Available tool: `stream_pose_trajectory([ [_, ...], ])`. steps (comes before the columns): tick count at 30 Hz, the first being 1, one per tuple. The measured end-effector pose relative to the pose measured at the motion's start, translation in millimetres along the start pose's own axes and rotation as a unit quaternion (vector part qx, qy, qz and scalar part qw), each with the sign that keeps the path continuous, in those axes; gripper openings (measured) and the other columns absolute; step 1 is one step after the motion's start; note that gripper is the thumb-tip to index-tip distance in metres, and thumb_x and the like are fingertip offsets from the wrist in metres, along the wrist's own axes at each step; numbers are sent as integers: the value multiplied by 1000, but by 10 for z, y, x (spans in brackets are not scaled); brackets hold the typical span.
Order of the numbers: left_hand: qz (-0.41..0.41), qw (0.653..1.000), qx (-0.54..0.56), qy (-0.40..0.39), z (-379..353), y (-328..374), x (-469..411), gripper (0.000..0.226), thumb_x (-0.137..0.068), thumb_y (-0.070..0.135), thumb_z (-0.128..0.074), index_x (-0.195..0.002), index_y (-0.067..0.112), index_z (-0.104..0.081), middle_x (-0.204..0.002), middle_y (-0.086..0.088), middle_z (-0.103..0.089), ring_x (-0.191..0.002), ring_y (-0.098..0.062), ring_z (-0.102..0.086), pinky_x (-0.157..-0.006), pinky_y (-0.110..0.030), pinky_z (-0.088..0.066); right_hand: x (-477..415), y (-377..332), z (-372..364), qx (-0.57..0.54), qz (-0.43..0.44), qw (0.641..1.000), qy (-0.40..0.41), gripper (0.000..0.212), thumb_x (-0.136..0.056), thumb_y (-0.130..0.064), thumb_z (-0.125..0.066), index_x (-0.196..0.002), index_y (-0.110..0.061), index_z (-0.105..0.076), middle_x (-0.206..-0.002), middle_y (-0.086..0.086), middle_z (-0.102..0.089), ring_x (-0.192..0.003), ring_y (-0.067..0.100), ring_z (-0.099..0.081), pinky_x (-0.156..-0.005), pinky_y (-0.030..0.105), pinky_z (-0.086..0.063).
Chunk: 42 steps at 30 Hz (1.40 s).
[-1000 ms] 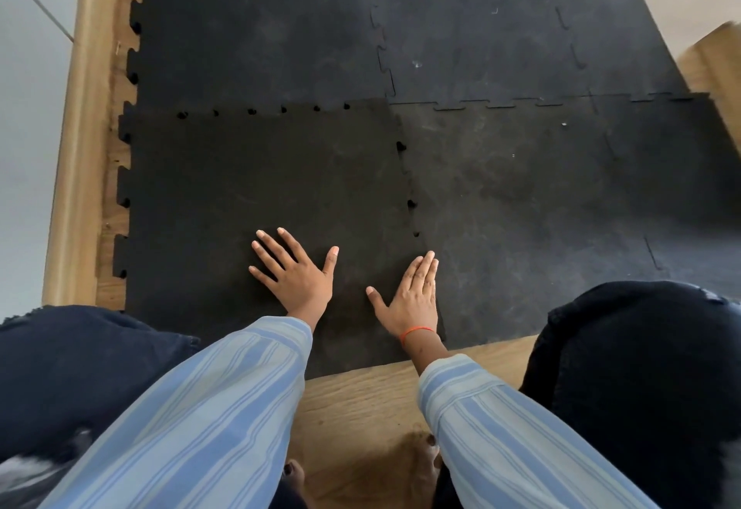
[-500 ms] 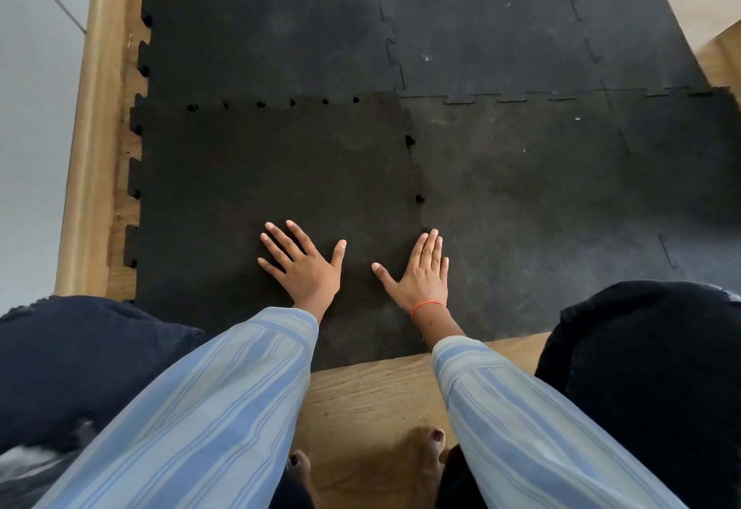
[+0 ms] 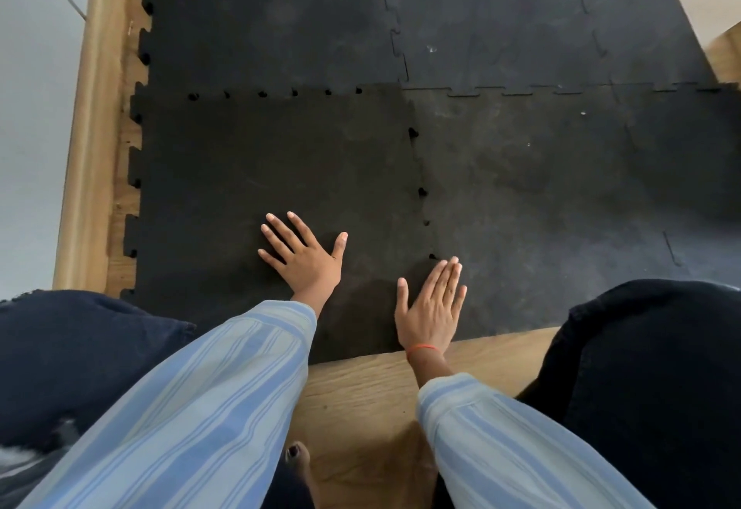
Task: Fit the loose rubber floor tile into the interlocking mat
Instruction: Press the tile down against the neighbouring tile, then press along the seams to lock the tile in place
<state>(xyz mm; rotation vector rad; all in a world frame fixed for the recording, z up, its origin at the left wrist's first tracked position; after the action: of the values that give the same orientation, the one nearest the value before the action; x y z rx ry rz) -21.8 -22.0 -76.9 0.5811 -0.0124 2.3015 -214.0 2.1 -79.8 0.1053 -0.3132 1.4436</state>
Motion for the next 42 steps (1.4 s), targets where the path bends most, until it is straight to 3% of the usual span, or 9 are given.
stream_pose_trajectory([
  [6, 3, 1000, -6, 3, 14, 4, 16, 96, -90, 71, -25, -152, 5, 7, -158, -25, 12, -146, -41, 11, -116, -60, -3, -43, 3, -83, -18, 8, 1000, -14, 88, -88, -67, -8, -149, -5, 9, -160, 13, 12, -147, 22, 16, -122, 40, 5],
  [12, 9, 1000, -5, 12, -21, 42, 6, 96, -90, 71, -26, -152, 5, 6, -158, -26, 11, -146, -42, 10, -115, -61, -3, -49, 5, -125, -7, -8, 1000, 9, 88, -90, -67, -12, -149, -5, 7, -161, 14, 7, -148, 24, 11, -122, 44, -1],
  [18, 13, 999, -2, 34, -105, 38, -8, 97, -88, 71, -23, -152, 3, 3, -158, -27, 9, -146, -42, 9, -114, -63, -2, -537, -395, -80, -11, 124, 992, 15, 75, -96, -55, -14, -150, -6, 3, -161, 12, 5, -148, 20, 11, -121, 38, 4],
  [23, -5, 999, -24, 44, -142, -7, -87, 98, -88, 73, -20, -152, 3, 5, -159, -24, 11, -148, -37, 10, -115, -61, -1, -763, -470, -62, -15, 123, 992, -2, 85, -91, -63, -11, -149, -5, 7, -160, 14, 9, -149, 24, 10, -121, 37, 6],
  [36, 6, 999, -2, 45, -156, 23, -95, 99, -88, 72, -27, -152, 1, 2, -159, -25, 9, -147, -37, 9, -114, -63, -2, -1081, -469, 153, -92, 154, 982, -54, 94, -92, -60, -35, -148, 0, 11, -158, 18, 17, -147, 26, 18, -121, 39, 8],
  [42, -46, 998, -28, 24, -76, 85, -320, 100, -87, 74, -21, -151, 4, 8, -159, -21, 16, -147, -32, 15, -113, -64, 0, -1319, -744, 270, -35, 198, 978, -52, 93, -90, -68, -23, -148, -5, 13, -159, 11, 20, -146, 21, 20, -120, 40, 8],
])
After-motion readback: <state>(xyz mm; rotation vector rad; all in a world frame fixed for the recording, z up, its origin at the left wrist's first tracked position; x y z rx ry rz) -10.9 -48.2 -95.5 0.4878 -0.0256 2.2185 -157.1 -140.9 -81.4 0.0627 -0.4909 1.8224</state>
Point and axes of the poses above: each hand's wrist, its own x-axis away from the middle knuckle, its own z-axis out of the back of the hand, y = z × x, the point moved 2 cm from there along -x, towards the middle knuckle
